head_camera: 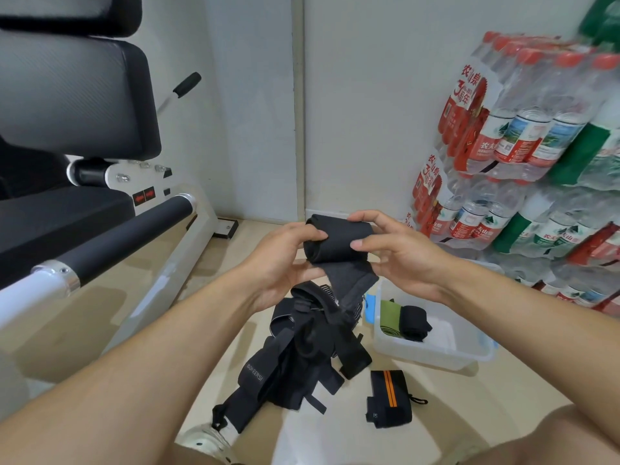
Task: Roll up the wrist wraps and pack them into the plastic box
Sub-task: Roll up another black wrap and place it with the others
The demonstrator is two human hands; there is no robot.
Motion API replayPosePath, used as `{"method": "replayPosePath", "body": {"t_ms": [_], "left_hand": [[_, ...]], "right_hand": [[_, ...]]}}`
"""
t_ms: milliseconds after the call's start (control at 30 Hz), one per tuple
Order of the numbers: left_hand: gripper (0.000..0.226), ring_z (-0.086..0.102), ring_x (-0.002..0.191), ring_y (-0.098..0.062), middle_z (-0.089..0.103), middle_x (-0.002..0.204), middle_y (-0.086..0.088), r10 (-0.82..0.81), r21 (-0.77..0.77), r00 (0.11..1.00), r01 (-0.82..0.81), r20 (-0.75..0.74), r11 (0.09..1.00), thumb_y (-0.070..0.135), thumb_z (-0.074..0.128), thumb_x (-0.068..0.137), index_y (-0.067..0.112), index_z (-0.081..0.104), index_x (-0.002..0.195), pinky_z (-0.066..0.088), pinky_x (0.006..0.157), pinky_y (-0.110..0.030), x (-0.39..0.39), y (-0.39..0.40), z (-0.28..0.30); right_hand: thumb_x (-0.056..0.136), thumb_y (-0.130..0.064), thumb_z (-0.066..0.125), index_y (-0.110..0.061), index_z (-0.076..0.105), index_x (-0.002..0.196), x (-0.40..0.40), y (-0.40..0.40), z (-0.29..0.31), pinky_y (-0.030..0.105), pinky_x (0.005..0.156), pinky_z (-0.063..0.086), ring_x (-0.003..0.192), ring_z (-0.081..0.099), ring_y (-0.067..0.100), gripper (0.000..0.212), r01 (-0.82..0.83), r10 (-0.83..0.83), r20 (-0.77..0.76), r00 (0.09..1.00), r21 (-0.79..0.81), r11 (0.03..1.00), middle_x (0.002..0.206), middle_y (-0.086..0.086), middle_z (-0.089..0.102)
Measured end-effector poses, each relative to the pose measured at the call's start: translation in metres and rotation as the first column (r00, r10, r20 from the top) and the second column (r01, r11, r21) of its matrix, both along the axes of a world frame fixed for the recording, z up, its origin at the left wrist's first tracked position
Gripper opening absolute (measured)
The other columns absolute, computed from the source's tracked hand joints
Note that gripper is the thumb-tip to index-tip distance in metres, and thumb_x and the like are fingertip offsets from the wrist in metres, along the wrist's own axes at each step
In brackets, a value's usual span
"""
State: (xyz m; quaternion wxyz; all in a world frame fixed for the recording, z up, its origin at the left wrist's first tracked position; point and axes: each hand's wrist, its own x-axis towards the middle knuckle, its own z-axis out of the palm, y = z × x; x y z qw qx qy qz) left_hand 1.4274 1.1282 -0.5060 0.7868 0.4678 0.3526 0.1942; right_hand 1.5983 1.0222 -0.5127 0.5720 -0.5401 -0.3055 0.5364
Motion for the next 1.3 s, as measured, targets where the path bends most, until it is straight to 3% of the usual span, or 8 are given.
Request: {"method": "replayPosePath", "body": {"t_ms": [133, 333, 533, 633, 833, 1033, 1167, 1300], "left_hand": [[0.046, 0.073, 0.089, -0.027, 0.07, 0.118, -0.012, -0.06, 0.092, 0.998, 0.061, -0.011, 0.994, -0.009, 0.066, 0.083, 0.01, 0.062, 0.125, 0.062, 0.083, -0.041, 0.0, 0.0, -0.003], [0.062, 0.071, 0.086, -0.018, 0.065, 0.126, -0.003, -0.106, 0.234, 0.994, 0.106, -0.016, 0.966, -0.027, 0.061, 0.073, 0.016, 0.067, 0.117, 0.059, 0.084, -0.044, 0.001, -0.002, -0.005], [0.072, 0.065, 0.078, -0.014, 0.063, 0.131, -0.001, -0.099, 0.365, 0.993, 0.116, -0.065, 0.924, -0.028, 0.058, 0.067, 0.022, 0.064, 0.119, 0.054, 0.075, -0.033, -0.002, -0.002, -0.007], [0.073, 0.069, 0.103, -0.019, 0.063, 0.134, -0.001, -0.061, 0.221, 0.998, 0.061, -0.007, 0.973, -0.018, 0.059, 0.069, 0.021, 0.058, 0.132, 0.059, 0.085, -0.037, 0.001, -0.001, -0.007], [0.04, 0.07, 0.109, -0.022, 0.072, 0.121, -0.005, -0.061, 0.049, 0.998, 0.062, -0.008, 0.997, 0.038, 0.059, 0.1, 0.015, 0.061, 0.133, 0.061, 0.089, -0.043, 0.013, -0.015, -0.006], [0.043, 0.076, 0.081, -0.015, 0.074, 0.109, -0.004, -0.03, 0.056, 0.997, 0.034, -0.066, 0.998, 0.039, 0.053, 0.104, 0.017, 0.049, 0.141, 0.06, 0.067, -0.031, 0.015, -0.025, -0.009], [0.033, 0.075, 0.086, -0.018, 0.075, 0.111, -0.006, -0.041, 0.105, 0.995, 0.051, -0.092, 0.993, 0.028, 0.05, 0.107, 0.017, 0.051, 0.138, 0.063, 0.075, -0.036, 0.013, -0.026, -0.009], [0.026, 0.074, 0.089, -0.02, 0.075, 0.112, -0.01, -0.06, 0.128, 0.995, 0.069, -0.075, 0.989, 0.021, 0.056, 0.104, 0.011, 0.061, 0.127, 0.063, 0.075, -0.04, 0.009, -0.015, -0.004]], "right_hand": [[0.079, -0.032, 0.074, -0.023, 0.064, 0.131, -0.001, 0.0, -0.001, 0.038, 0.094, 0.054, 0.112, 0.065, 0.018, 0.053, 0.033, -0.03, 0.056, 0.998, -0.059, 0.998, 0.122, 0.001, 0.07], [0.073, -0.042, 0.083, -0.02, 0.062, 0.136, 0.003, 0.001, -0.007, 0.045, 0.106, 0.052, 0.122, 0.065, 0.024, 0.07, 0.042, -0.038, 0.032, 0.999, -0.153, 0.987, 0.135, 0.008, 0.066], [0.088, -0.031, 0.073, -0.014, 0.061, 0.135, 0.003, -0.004, -0.009, 0.048, 0.1, 0.056, 0.117, 0.069, 0.032, 0.052, -0.062, 0.047, -0.091, 0.995, -0.176, 0.983, 0.131, 0.016, 0.068], [0.09, -0.019, 0.074, -0.011, 0.058, 0.137, 0.003, -0.002, -0.008, 0.041, 0.088, 0.062, 0.117, 0.069, 0.033, 0.05, 0.031, -0.045, -0.12, 0.992, -0.119, 0.992, 0.132, 0.015, 0.068], [0.091, -0.005, 0.073, -0.014, 0.052, 0.135, -0.016, -0.001, -0.01, 0.042, 0.089, 0.062, 0.109, 0.072, 0.027, 0.05, 0.103, -0.098, 0.12, 0.988, -0.035, 0.994, 0.129, 0.013, 0.064], [0.096, -0.028, 0.07, -0.036, 0.012, 0.158, -0.031, -0.002, -0.012, 0.03, 0.085, 0.06, 0.107, 0.07, 0.011, 0.085, -0.007, 0.056, 0.322, 0.945, -0.151, 0.989, 0.126, -0.005, 0.064], [0.098, -0.019, 0.068, -0.022, 0.04, 0.14, -0.036, -0.005, -0.009, 0.024, 0.071, 0.059, 0.098, 0.07, 0.011, 0.05, 0.044, -0.014, 0.28, 0.96, -0.103, 0.994, 0.115, -0.002, 0.064], [0.089, -0.004, 0.075, -0.016, 0.05, 0.13, -0.031, 0.0, -0.008, 0.042, 0.084, 0.063, 0.102, 0.073, 0.025, 0.049, 0.065, -0.055, 0.148, 0.987, -0.067, 0.996, 0.119, 0.008, 0.062]]}}
